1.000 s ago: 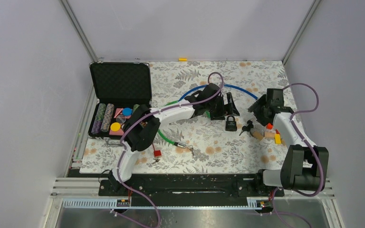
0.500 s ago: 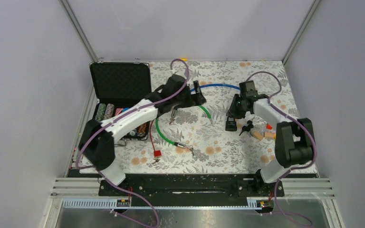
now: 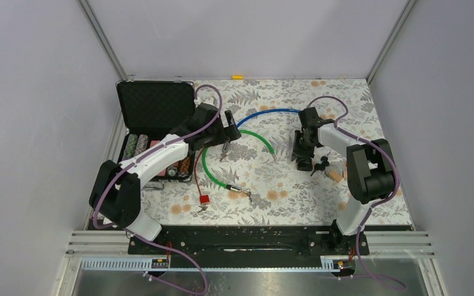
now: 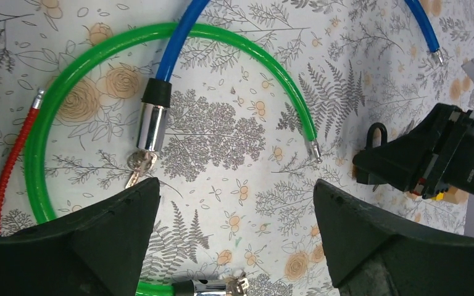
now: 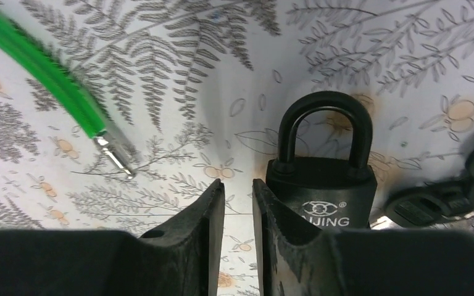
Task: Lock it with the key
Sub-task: Move the lock to the center of the board, then pick up the lock from the center of the board.
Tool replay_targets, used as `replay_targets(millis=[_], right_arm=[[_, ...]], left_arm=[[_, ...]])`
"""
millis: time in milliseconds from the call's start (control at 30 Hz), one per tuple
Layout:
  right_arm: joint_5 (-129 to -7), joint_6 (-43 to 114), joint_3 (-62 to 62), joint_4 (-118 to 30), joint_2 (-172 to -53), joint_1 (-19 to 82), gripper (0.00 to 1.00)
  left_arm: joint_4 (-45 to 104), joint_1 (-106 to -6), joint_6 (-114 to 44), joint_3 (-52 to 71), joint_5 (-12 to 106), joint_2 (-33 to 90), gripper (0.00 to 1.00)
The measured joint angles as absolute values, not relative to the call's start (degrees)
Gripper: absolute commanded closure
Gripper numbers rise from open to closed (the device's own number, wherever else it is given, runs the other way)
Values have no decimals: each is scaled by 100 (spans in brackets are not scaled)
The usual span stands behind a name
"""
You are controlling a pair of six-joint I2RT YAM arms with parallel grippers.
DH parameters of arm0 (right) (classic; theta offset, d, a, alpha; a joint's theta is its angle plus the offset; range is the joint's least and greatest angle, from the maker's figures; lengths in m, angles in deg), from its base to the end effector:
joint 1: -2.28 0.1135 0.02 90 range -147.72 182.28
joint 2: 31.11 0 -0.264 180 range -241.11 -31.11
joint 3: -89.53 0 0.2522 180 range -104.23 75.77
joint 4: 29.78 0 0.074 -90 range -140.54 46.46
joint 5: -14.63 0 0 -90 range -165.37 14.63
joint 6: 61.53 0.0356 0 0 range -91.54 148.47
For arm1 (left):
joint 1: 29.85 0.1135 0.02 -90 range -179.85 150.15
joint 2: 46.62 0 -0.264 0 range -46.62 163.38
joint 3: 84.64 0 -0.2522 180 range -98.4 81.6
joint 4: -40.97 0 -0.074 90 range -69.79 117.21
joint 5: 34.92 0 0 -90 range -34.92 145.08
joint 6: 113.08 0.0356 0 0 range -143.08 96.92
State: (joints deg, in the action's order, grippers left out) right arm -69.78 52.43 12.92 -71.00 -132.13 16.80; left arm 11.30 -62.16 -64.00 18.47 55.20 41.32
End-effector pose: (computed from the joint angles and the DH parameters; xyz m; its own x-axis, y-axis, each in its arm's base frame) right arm 0.3334 0.0899 0.1687 -0.9230 0.1785 -0.3410 0.0945 0.9640 0.2487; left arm 0.2883 -0.1823 0.2575 -0.7658 -0.2907 -0.5736 0.0417 0.8677 -0.4954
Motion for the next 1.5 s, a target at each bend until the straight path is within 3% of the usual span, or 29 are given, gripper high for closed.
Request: replay_targets(millis=[267,433,633,933,1300,1400,1500], right_arm=[[-7577,5228,1261,-7550,-13182,1680,71],[-7835,5221,1137,-7762,-13027,1680,63],[-7564,5175,1036,-7729,-12771,1693,62],[-7111,5186,1036,-7701,-12295,1698,62],[-6985,5230,1036,-7708,-11927,1698,62],[-6980,5245,1036,-7708,-11923,1698,62],[-6980,5258,1034,-7710,-11923,1698,62]], left_arm=[[1192,-6044,-6354,1930,5432,4134,7],[1176,-5923,-6322,2076,5426,4134,7],[1242,-5875,-5880,1993,5539,4414,32],[1154,-5875,-5185,881,5677,6200,36],[722,-5875,-5119,-44,6040,7102,56],[577,-5880,-5135,-201,6195,7205,67],[481,-5893,-5141,-317,6304,7290,88]])
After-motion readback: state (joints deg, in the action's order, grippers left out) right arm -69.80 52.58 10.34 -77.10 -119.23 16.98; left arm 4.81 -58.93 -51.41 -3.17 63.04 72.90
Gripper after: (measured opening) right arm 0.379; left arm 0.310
